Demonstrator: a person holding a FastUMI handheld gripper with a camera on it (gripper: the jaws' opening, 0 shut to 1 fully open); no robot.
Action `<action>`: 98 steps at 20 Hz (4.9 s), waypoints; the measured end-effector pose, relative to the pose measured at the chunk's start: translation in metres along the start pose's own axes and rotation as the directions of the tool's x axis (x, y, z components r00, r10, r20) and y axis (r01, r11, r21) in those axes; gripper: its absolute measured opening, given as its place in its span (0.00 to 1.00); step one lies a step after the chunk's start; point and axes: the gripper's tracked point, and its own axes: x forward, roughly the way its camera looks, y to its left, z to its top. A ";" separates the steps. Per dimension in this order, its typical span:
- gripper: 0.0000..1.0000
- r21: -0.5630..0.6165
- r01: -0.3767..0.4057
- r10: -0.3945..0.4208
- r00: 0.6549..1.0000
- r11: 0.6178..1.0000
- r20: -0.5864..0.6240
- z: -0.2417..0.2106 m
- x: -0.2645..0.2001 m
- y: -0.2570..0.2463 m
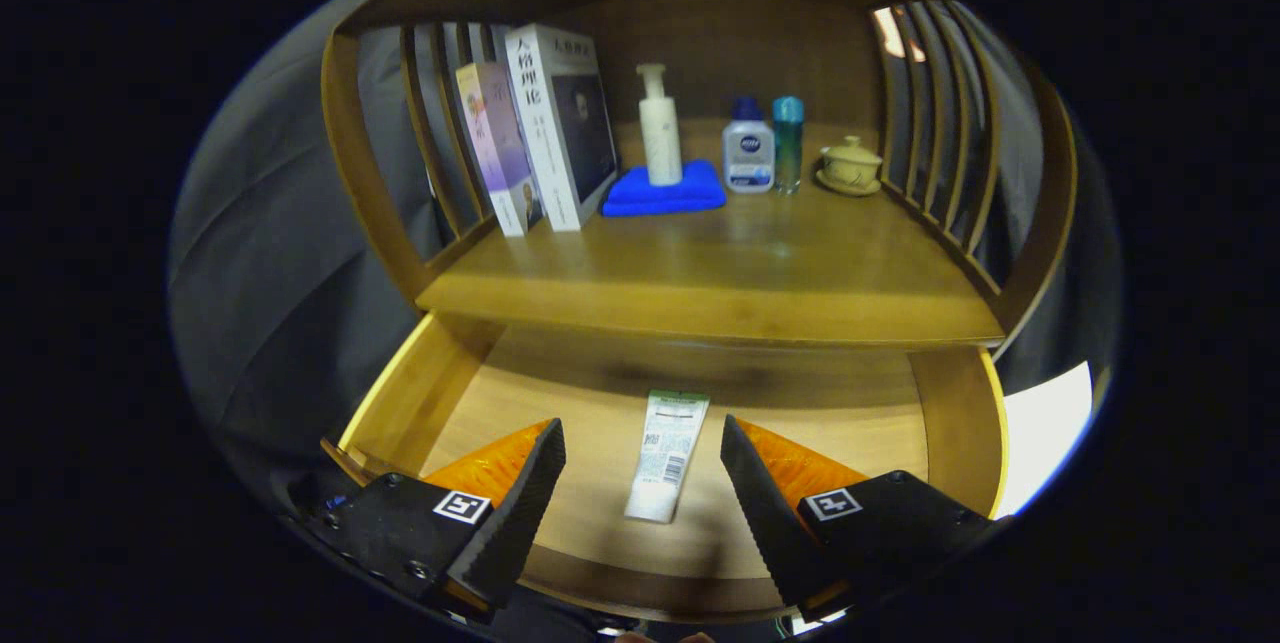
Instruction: Pull open the drawer, take out the items inside it, and place them on the countertop above the cabinet.
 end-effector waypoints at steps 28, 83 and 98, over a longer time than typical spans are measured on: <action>0.54 -0.038 0.061 -0.072 0.844 0.997 -0.531 -0.074 0.077 -0.013; 0.35 0.216 -0.039 0.033 0.999 0.976 0.031 0.124 0.020 -0.082; 0.51 0.311 -0.001 -0.017 0.998 0.950 0.055 0.145 0.079 -0.083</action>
